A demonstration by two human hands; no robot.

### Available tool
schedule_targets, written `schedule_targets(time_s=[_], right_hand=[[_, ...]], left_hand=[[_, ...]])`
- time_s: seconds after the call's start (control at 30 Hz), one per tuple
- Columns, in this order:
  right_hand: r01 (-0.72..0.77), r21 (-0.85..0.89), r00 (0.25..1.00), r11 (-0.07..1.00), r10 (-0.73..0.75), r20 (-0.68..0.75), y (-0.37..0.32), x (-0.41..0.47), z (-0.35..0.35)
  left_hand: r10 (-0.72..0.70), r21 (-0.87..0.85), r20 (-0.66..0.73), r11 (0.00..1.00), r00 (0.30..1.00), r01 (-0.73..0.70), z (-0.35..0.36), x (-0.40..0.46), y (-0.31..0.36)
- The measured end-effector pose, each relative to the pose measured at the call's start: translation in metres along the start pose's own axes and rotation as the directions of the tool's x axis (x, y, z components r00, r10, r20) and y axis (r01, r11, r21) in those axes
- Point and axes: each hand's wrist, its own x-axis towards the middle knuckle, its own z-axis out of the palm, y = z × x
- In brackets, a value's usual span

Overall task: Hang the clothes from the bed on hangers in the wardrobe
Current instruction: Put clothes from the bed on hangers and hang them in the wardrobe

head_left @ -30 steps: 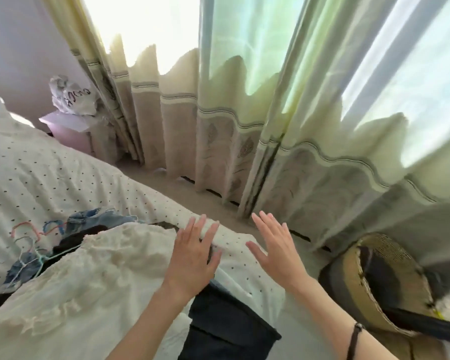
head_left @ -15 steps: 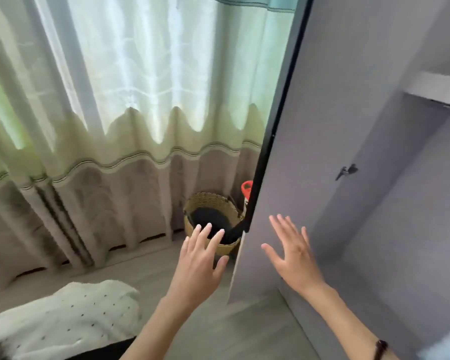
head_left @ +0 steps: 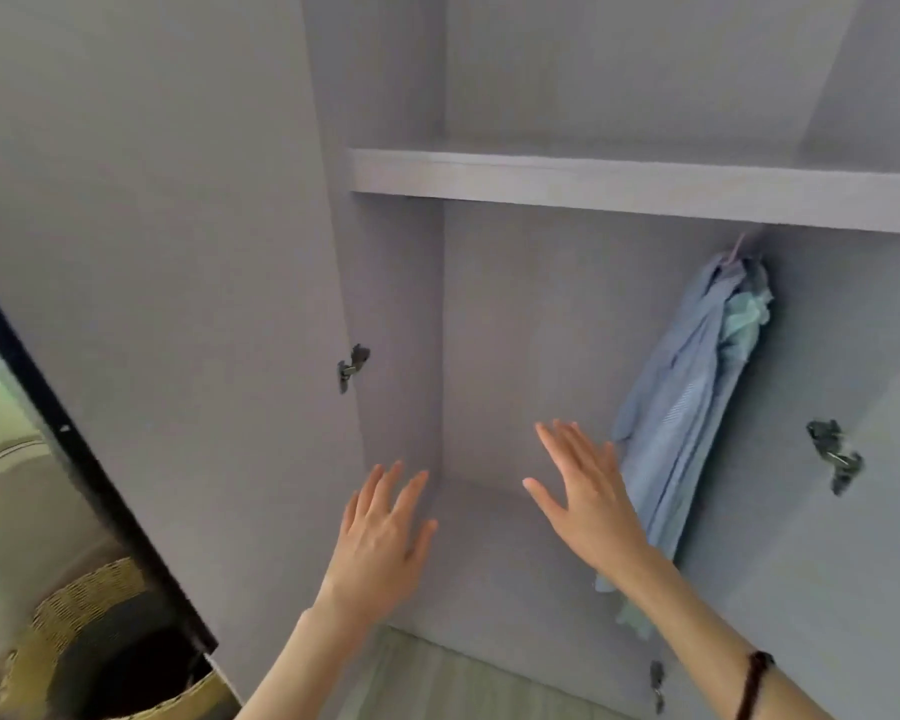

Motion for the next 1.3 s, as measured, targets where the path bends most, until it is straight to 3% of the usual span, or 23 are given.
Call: schedule_targets(time_s=[0.3,0.53,0.63,0.8,0.97,1.13,1.3], right_hand=[[-0.35,-0.073,0.936,0.934,0.347,-0.052,0.077,-0.01,-0.013],[-0.479,-0.04,0.875,0.877,0.474,-0.099,0.149,0.002,-0.018],[-0.488,0.036,0.867,0.872,0.489,-0.101,0.185,0.032,-0.022],[-0.521,0.328,0.816,0.789,0.572,-0.081,0.247,0.09,-0.039],[-0.558,0.593,0.725,0.581,0.689,0.007,0.286,0.137,-0.058],[-0.549,0.686,0.688,0.477,0.724,0.046,0.314,0.179,-0.065],[-0.556,0.609,0.719,0.566,0.695,0.01,0.322,0.212,-0.072]], left_hand=[[0.302,-0.179,0.217,0.947,0.928,-0.266,0.062,0.096,0.055],[0.401,-0.183,0.352,0.916,0.846,-0.357,0.107,0.152,0.114],[0.406,-0.267,0.293,0.904,0.866,-0.334,0.129,0.193,0.141],[0.416,-0.457,0.104,0.827,0.903,-0.329,0.145,0.276,0.207],[0.378,-0.61,0.107,0.755,0.919,-0.24,0.169,0.327,0.265],[0.313,-0.649,0.116,0.742,0.943,-0.167,0.192,0.35,0.293],[0.296,-0.684,0.076,0.71,0.952,-0.166,0.202,0.356,0.298]])
